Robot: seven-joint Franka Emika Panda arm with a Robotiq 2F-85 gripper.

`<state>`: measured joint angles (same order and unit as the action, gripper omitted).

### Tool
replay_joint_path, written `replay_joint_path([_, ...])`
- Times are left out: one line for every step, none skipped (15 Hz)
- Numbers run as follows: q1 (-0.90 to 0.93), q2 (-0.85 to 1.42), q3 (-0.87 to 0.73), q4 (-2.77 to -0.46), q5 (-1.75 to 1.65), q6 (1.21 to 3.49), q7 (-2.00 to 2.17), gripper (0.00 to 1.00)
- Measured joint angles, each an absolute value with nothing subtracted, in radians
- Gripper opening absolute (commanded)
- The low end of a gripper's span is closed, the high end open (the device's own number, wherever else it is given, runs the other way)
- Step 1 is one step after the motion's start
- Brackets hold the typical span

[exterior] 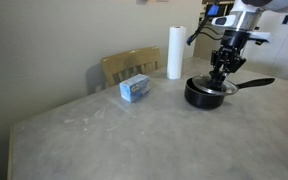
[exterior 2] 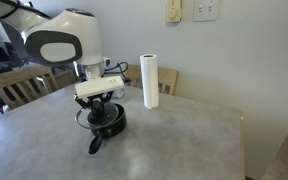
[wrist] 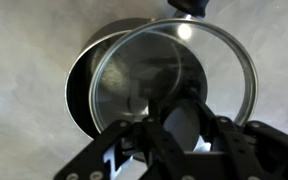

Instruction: Take the lid and put it on the pot

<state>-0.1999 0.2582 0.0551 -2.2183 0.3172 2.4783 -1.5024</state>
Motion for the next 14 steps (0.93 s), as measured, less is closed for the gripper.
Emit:
replay_joint_path([-0.2, 0.26, 0.055, -2.221, 0.317, 2.484, -1.51, 0.14])
replay_joint_path([-0.2, 0.26, 0.055, -2.223, 0.317, 2.493, -1.518, 0.14])
replay_joint_path([-0.2, 0.261, 0.055, -2.225, 0.316, 2.503, -1.524, 0.14])
replay_joint_path([-0.199, 0.262, 0.055, -2.228, 0.315, 2.515, -1.529, 0.14])
replay_joint_path([-0.199, 0.262, 0.055, -2.229, 0.315, 2.522, -1.535, 0.14])
replay_joint_path([-0.199, 0.263, 0.055, -2.229, 0.315, 2.529, -1.54, 0.14])
replay_joint_path([-0.199, 0.264, 0.055, -2.229, 0.315, 2.535, -1.544, 0.14])
replay_joint_path([-0.198, 0.266, 0.056, -2.229, 0.315, 2.541, -1.548, 0.14])
replay_joint_path([-0.198, 0.268, 0.056, -2.229, 0.315, 2.548, -1.552, 0.14])
replay_joint_path([-0.197, 0.268, 0.058, -2.229, 0.315, 2.551, -1.555, 0.14])
replay_joint_path([-0.197, 0.268, 0.059, -2.229, 0.315, 2.552, -1.557, 0.14])
replay_joint_path([-0.196, 0.268, 0.06, -2.229, 0.315, 2.552, -1.559, 0.14])
replay_joint_path([-0.195, 0.268, 0.061, -2.229, 0.315, 2.552, -1.561, 0.14])
replay_joint_path([-0.195, 0.268, 0.062, -2.229, 0.315, 2.552, -1.562, 0.14])
